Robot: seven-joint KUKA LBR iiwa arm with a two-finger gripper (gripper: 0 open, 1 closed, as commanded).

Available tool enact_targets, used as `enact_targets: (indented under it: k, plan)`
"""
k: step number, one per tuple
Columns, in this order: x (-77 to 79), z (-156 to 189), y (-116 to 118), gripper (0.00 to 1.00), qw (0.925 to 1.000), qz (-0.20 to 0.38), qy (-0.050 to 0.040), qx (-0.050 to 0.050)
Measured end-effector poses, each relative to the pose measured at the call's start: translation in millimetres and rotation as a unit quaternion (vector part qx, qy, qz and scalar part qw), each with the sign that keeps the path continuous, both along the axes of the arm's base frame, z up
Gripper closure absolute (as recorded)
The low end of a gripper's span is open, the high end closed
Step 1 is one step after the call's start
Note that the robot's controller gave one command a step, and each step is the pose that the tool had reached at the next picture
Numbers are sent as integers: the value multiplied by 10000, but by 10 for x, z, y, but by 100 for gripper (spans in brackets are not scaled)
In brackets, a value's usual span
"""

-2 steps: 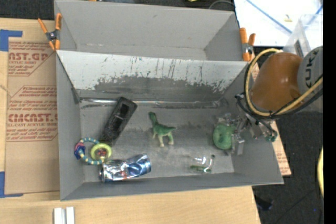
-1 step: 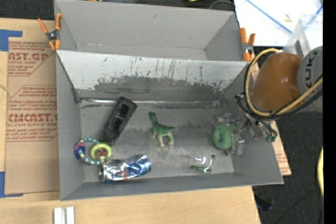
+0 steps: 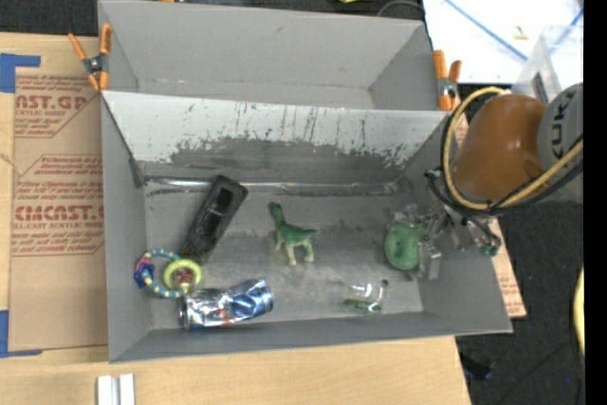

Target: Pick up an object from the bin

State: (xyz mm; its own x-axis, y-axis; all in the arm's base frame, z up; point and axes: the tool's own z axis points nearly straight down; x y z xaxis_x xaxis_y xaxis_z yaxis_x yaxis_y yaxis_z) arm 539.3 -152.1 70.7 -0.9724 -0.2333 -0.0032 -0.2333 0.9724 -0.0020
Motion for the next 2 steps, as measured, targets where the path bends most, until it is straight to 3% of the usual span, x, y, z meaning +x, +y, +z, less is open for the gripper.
enact_targets:
  k: [2]
  plan:
    - [-1,335,6,100,10000,-1,2,-1]
